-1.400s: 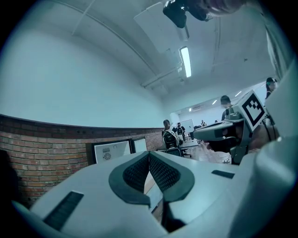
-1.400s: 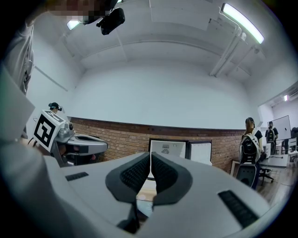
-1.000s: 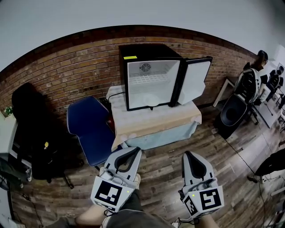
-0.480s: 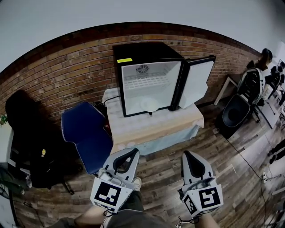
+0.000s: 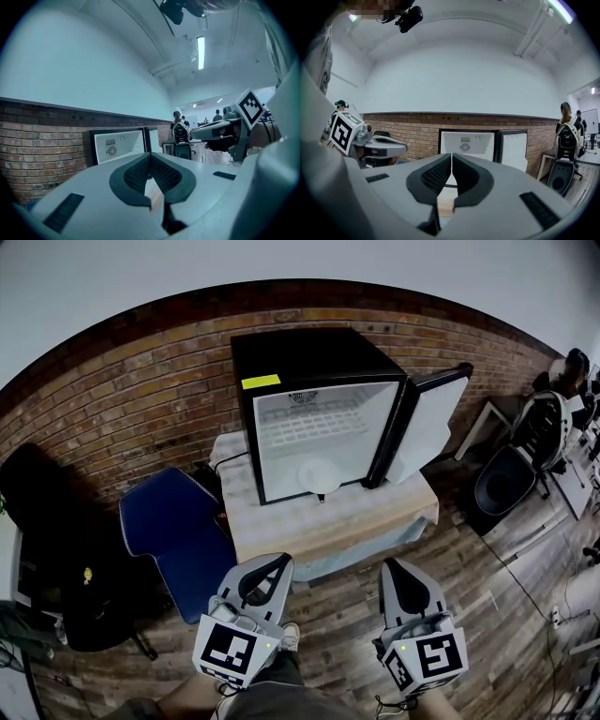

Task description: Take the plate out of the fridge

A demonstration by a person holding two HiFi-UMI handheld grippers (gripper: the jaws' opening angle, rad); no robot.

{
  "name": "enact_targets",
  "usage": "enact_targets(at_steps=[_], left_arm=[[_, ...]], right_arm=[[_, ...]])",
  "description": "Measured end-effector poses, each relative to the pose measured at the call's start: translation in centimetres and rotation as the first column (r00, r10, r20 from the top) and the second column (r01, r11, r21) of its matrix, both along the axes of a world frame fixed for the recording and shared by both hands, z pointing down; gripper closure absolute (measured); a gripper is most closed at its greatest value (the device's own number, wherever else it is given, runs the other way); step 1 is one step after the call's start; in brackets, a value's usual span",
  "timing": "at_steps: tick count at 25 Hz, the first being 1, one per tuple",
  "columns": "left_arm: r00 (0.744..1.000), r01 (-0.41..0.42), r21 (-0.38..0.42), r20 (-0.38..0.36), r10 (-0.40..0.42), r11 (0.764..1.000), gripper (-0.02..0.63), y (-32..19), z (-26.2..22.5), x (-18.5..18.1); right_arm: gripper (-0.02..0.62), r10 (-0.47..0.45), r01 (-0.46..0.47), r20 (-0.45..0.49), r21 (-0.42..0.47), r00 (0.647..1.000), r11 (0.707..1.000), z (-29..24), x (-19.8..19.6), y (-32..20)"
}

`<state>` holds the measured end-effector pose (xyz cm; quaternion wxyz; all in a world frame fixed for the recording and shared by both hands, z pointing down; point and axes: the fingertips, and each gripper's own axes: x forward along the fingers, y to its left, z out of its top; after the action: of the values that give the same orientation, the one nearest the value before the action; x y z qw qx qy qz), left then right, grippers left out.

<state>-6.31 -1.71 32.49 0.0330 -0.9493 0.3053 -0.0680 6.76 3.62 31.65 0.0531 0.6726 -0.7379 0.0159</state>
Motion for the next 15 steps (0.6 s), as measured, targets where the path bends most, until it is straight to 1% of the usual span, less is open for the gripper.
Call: enact_targets(at_steps=[3, 7, 9, 15], left_arm=[[1.000, -0.004, -0.005, 0.014, 0.004, 1.000, 0.588, -3.1, 0.1, 0.6], [0.999, -0.025, 0.013, 0.026, 0.024, 1.000, 0.588, -7.3, 0.2, 1.4], [0.999, -0.026, -0.003, 0.025, 0.026, 1.000, 0.588, -9.3, 0.2, 1.8], [0.998, -0.055, 0.004, 0.033, 0.054, 0.999, 0.588, -13.9, 0.2, 3.0]], right_arm=[[0.565, 0.003, -0.003, 0.003, -0.010, 1.000, 1.000, 0.0, 0.5, -3.1], [0.565, 0.005, -0.004, 0.005, -0.031, 1.000, 1.000, 0.2, 1.0, -7.2], [0.565, 0.008, -0.007, 0.008, -0.035, 1.000, 0.999, 0.2, 1.3, -9.3], [0.565, 0.020, -0.020, 0.009, -0.040, 1.000, 0.999, 0.2, 2.1, -14.0]])
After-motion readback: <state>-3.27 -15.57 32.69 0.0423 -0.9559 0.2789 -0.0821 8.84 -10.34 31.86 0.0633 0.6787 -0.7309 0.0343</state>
